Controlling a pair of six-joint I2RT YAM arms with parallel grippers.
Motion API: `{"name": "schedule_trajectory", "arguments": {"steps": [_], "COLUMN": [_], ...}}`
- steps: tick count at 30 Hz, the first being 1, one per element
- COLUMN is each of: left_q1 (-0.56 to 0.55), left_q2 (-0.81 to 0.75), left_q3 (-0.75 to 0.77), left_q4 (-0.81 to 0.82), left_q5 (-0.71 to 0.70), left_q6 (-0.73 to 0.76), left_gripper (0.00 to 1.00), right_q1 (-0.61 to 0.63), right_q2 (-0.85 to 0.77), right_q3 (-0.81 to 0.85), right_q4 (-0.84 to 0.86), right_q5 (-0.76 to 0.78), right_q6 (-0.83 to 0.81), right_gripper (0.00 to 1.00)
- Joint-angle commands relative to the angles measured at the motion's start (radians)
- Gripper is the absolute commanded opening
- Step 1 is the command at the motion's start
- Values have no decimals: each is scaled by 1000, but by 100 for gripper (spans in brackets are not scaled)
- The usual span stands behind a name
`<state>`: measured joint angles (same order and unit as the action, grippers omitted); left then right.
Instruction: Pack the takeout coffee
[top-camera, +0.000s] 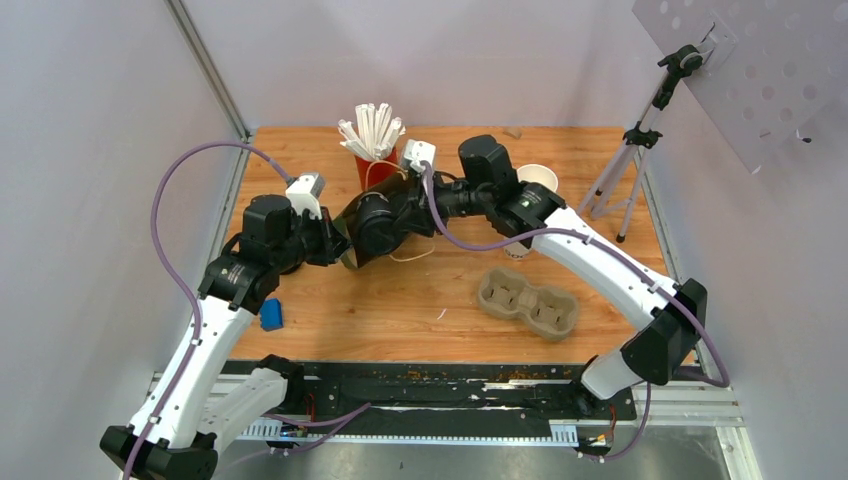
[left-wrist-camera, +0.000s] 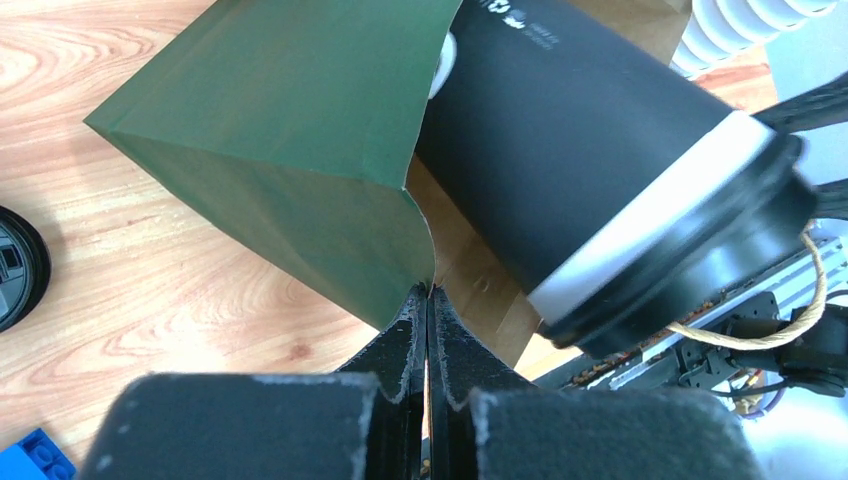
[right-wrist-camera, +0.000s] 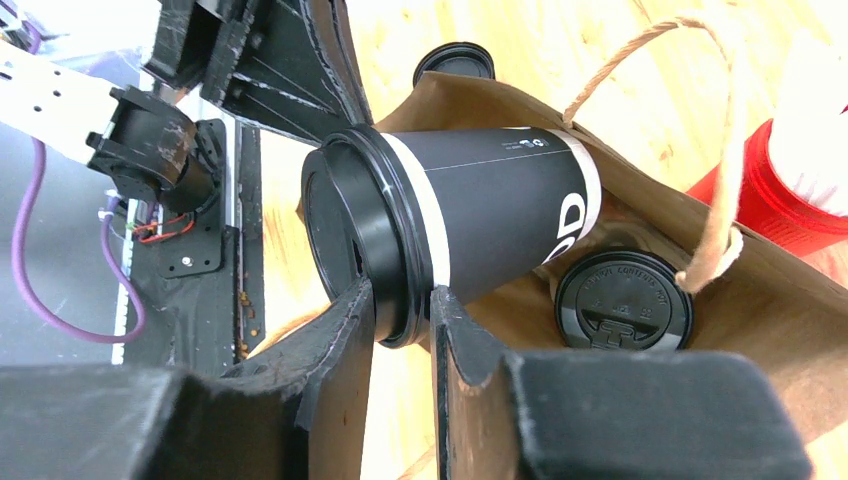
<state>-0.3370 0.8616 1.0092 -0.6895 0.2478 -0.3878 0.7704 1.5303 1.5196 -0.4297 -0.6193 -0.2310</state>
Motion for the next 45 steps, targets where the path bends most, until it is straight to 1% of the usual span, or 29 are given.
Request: {"name": "schedule_trajectory", "arguments": {"steps": [1, 6, 10, 14, 16, 19, 22, 27, 30, 36, 45], "left_q1": [-2, -2, -2, -2, -1, -2, -3, -2, -2, -2, -2], "left_q2": [-4, 23, 39, 36, 37, 32, 25, 17, 15, 15, 16], "left_q3": [44, 88, 119, 123, 129, 128, 123, 119, 124, 115, 117], "left_q4": [-7, -38, -55, -49, -55, -54, -54, -49, -43, -30, -12], "left_q5": [-19, -47, -59, -62, -65, -70, -79, -92, -91, -65, 17], "left_q6": [-11, -49, -85, -99, -103, -106, -108, -105, -96, -78, -57], "left_gripper": [0, 0, 0, 0, 0, 0, 0, 0, 0, 0, 0], "right_q1": [-10, -11, -11, -11, -10, -10, -12, -13, -17, -38, -64], "right_q2": [-82, -138, -199, -279, -313, -356, -367, -298, -239, -150, -79], "right_q3": [66, 121, 106, 25, -25, -95, -150, -171, -189, -359, -459], "right_q4": [11, -35, -58, -26, -35, -119, -225, -372, -406, -293, -239], "right_q5": [2, -55, -141, -241, -298, -337, -322, -229, -200, -165, -160], "right_q6": [92, 167, 249, 377, 416, 423, 418, 405, 382, 412, 430], "right_gripper": [19, 19, 20, 19, 19, 18, 19, 20, 21, 20, 22]}}
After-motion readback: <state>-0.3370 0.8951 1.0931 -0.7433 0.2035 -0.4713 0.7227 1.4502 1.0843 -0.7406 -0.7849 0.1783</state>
